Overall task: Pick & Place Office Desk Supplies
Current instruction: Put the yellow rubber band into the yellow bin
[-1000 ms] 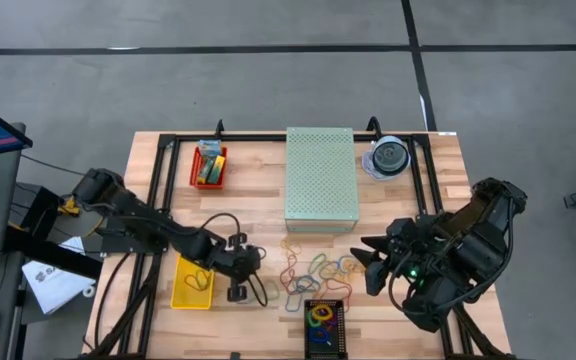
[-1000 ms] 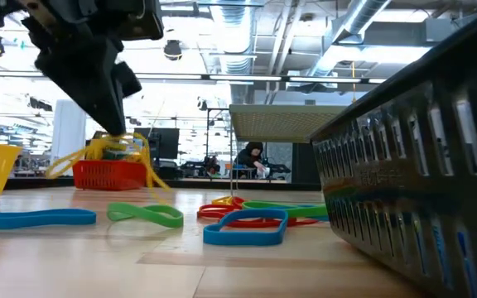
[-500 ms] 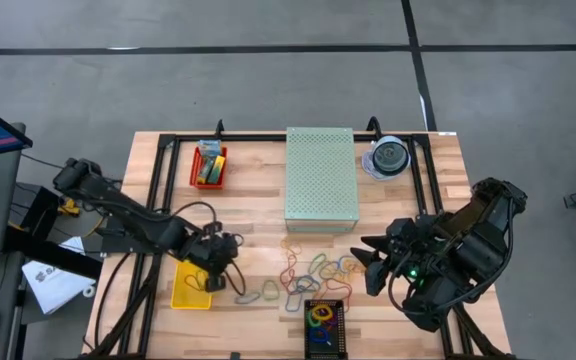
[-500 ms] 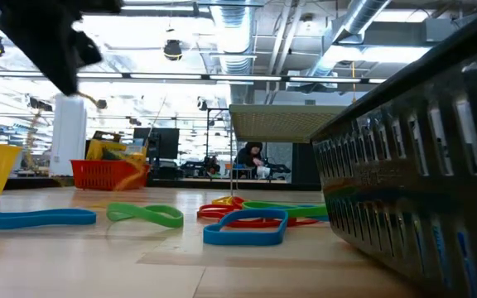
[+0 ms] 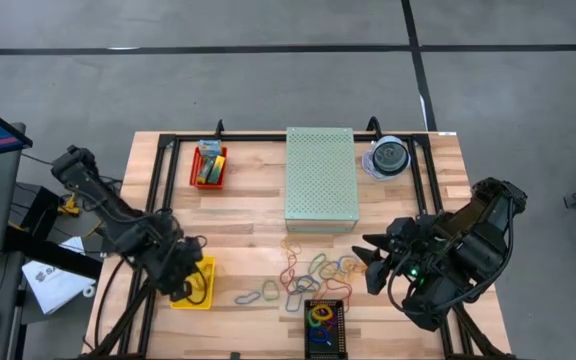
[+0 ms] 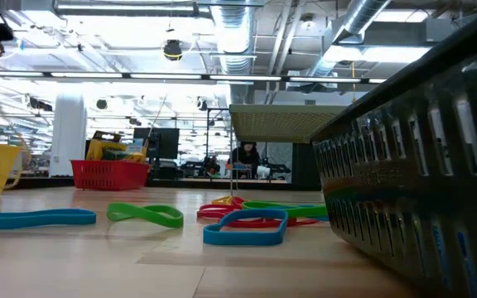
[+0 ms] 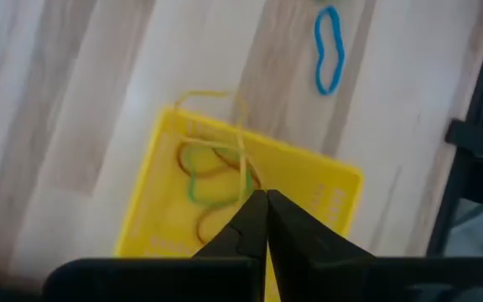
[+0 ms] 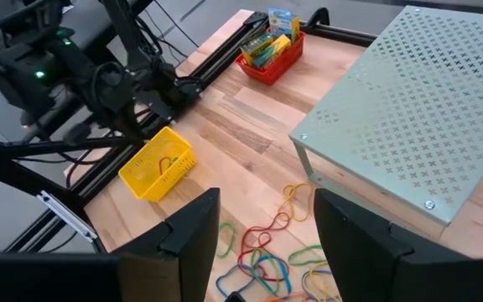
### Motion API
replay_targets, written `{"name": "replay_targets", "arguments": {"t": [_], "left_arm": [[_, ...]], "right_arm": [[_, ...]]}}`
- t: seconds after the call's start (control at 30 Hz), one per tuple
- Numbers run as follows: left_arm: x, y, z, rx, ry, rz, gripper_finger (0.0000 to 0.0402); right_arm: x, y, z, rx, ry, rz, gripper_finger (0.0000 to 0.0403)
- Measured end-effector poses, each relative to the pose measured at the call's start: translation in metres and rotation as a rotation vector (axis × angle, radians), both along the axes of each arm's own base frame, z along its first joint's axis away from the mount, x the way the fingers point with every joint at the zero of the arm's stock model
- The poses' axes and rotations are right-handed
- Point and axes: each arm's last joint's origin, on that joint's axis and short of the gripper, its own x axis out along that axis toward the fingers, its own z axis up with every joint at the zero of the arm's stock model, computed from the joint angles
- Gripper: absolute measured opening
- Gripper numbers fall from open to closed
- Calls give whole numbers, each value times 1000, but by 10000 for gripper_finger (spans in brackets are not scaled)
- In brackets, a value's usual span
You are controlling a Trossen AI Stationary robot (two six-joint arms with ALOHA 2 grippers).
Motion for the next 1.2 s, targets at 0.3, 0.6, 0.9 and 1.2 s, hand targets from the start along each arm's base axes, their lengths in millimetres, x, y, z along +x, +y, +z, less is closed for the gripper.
{"name": "replay_targets", "arguments": {"t": [0.3,0.6,0.9,1.2], "left_arm": [[-26,-11,-2,-20,106,10,0],[-33,-16,-2,-37,105,32,0],[-24,-17,0,-55,2,75,0],[-1,-36,-33,-130,-32,111,0]], "right_arm": [[0,-1,0,-4,2,-2,191],[0,0,0,-4,2,-2,191],[0,-1,0,-4,2,-2,191],[0,-1,0,-4,1,-3,191]]}}
